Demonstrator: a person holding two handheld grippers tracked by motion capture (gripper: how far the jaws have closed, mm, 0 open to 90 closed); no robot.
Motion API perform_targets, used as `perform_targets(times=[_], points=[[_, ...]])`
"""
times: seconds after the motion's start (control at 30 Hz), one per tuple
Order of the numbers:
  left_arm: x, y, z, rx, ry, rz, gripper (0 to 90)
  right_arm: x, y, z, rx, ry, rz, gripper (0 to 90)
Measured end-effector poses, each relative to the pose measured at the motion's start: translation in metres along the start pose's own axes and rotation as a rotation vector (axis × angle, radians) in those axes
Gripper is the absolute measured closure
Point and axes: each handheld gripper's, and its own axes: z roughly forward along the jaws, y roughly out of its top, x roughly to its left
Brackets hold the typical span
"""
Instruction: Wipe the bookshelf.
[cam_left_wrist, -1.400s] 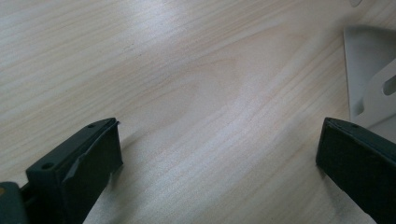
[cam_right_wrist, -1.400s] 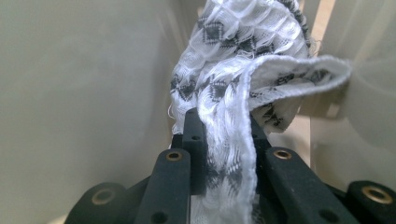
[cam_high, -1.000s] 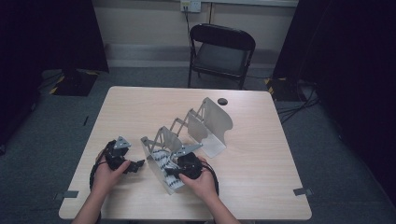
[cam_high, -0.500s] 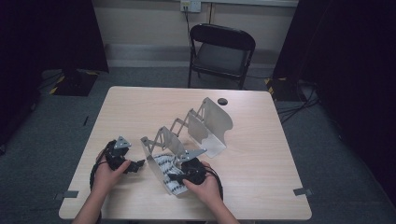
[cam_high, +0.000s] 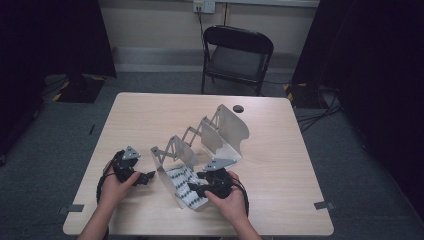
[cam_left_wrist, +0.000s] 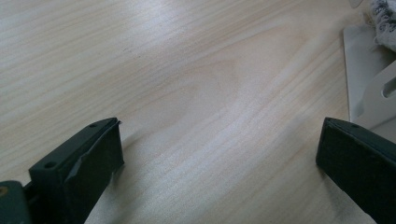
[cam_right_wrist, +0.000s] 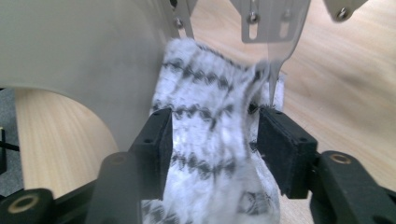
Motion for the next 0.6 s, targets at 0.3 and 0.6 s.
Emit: perform_targets(times=[0.3,0.6], points=[[-0.001,0.0,0.0,-0.003,0.0,-0.003,0.2,0.01,0.003,0.005,0.005,-0.003,-0.05,46.9],[-0.001,0.0,0.0,-0.002,-0.001,-0.002,0.1,0.009,0.011,-0.003,-0.009,0.013,-0.046,47.1]])
